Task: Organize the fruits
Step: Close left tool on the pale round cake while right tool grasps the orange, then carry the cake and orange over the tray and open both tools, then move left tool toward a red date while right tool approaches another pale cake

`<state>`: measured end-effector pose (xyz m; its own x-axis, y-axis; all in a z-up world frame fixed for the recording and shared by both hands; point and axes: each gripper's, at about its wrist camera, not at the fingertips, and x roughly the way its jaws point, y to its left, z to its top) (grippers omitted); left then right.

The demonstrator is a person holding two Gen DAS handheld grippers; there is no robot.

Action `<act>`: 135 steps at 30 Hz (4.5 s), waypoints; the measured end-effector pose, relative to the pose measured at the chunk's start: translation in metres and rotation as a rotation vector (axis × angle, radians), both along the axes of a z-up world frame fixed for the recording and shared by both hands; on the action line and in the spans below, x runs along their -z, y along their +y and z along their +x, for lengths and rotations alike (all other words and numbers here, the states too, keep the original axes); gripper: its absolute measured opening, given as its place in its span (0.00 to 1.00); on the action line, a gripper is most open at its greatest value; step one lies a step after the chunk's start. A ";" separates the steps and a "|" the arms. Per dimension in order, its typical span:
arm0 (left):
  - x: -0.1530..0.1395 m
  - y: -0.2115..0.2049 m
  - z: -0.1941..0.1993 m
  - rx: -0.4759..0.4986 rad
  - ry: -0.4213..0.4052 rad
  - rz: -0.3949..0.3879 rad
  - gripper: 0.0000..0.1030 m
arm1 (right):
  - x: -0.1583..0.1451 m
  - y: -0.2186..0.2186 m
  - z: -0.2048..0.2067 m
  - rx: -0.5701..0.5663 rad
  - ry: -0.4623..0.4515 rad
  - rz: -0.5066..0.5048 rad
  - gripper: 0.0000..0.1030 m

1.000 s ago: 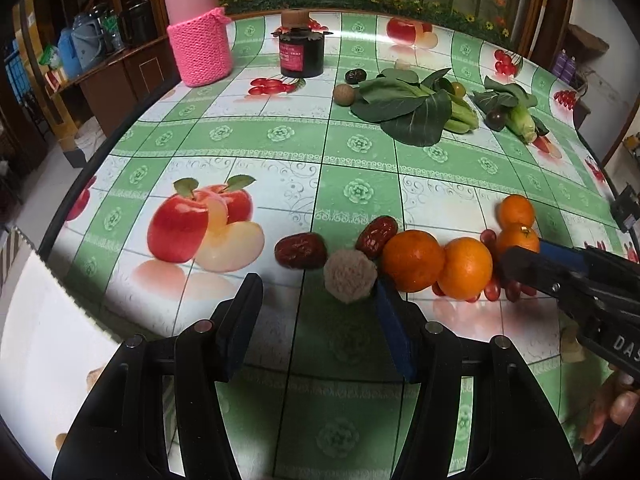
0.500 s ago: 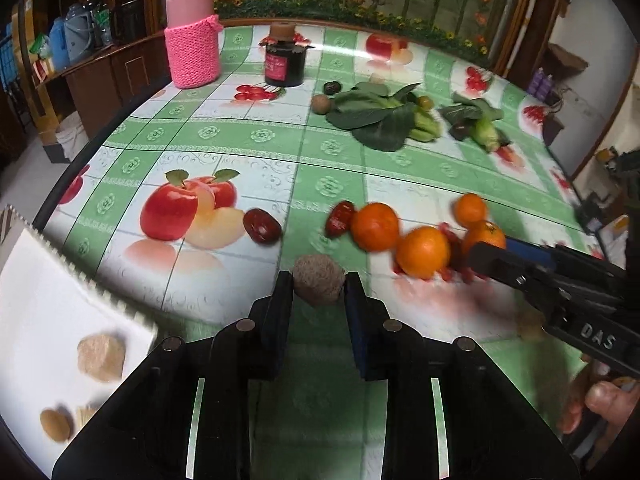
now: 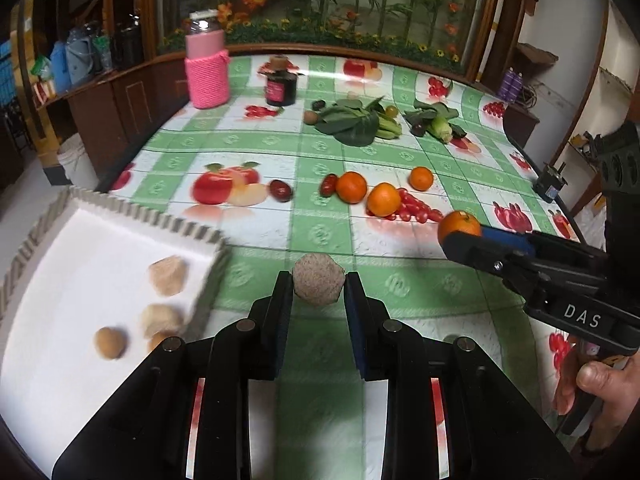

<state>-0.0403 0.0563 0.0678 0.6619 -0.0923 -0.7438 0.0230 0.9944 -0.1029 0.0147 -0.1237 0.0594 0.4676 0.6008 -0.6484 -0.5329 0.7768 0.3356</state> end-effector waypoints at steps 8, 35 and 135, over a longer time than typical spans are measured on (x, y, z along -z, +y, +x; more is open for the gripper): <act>-0.012 0.037 -0.041 -0.076 -0.053 0.067 0.25 | -0.005 0.022 -0.032 -0.029 -0.011 0.031 0.30; -0.003 0.157 -0.083 -0.346 -0.061 0.137 0.25 | -0.009 0.164 -0.053 -0.275 -0.011 -0.006 0.30; -0.008 0.026 0.081 -0.135 0.135 -0.021 0.57 | 0.053 -0.057 0.026 0.110 0.018 -0.240 0.33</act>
